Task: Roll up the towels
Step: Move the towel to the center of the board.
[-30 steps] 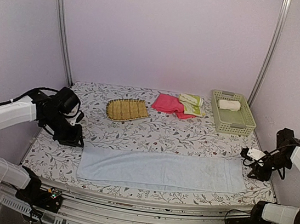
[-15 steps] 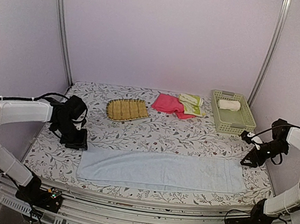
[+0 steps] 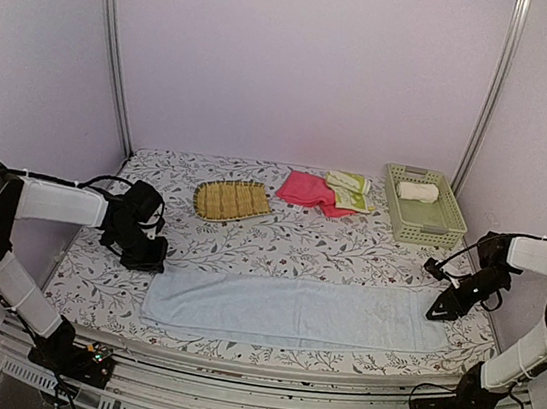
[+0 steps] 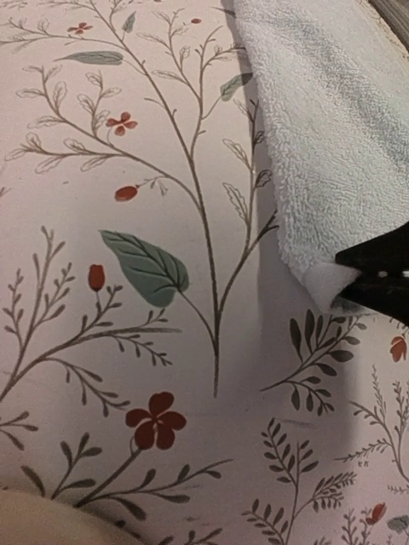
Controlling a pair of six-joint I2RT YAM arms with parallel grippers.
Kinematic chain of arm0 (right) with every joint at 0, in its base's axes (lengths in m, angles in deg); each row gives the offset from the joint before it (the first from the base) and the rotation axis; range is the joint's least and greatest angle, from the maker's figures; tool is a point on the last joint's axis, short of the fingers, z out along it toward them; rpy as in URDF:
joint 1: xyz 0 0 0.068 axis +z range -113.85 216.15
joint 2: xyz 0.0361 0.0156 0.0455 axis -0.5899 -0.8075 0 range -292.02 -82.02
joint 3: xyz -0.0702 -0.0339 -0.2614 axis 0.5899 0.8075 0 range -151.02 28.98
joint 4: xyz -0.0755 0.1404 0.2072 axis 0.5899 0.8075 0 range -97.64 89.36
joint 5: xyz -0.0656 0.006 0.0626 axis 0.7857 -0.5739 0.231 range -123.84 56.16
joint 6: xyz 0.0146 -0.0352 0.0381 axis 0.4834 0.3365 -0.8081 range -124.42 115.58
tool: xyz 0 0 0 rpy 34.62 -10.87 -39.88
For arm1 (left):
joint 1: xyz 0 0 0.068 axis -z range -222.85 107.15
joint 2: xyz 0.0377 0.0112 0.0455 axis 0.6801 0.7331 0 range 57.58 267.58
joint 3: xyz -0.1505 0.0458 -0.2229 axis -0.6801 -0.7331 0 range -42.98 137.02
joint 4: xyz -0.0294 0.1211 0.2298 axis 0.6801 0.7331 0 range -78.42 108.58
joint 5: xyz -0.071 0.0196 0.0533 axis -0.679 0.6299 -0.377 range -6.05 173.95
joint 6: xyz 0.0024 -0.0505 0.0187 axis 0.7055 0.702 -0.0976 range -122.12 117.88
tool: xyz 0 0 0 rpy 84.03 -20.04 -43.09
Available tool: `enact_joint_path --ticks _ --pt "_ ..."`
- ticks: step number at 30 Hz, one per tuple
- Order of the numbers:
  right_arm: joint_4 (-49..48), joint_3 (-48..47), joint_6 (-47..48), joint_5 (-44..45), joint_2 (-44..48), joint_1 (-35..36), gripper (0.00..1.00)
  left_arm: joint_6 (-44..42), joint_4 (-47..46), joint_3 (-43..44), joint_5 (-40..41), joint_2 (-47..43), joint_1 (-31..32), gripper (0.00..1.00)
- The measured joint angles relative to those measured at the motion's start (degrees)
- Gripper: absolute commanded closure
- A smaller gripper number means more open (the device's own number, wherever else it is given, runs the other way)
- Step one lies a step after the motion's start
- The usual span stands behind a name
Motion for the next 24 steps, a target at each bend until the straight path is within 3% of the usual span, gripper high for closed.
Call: enact_joint_path --ticks 8,15,18,24 --pt "-2.3 1.9 0.0 4.8 -2.2 0.9 0.56 0.4 -2.4 -1.1 3.7 -5.4 -1.2 1.00" --pt "-2.3 -0.8 -3.1 5.7 -5.5 1.0 0.57 1.4 -2.1 -1.2 5.3 -5.1 -1.9 1.00" --pt "-2.3 -2.5 -4.2 5.7 -7.0 1.1 0.57 1.5 -2.1 -1.3 5.3 -5.1 -1.9 0.90" --pt "-1.3 -5.8 -5.3 6.0 -7.2 1.0 0.54 2.0 -1.2 -1.3 5.4 -7.0 -2.0 0.81"
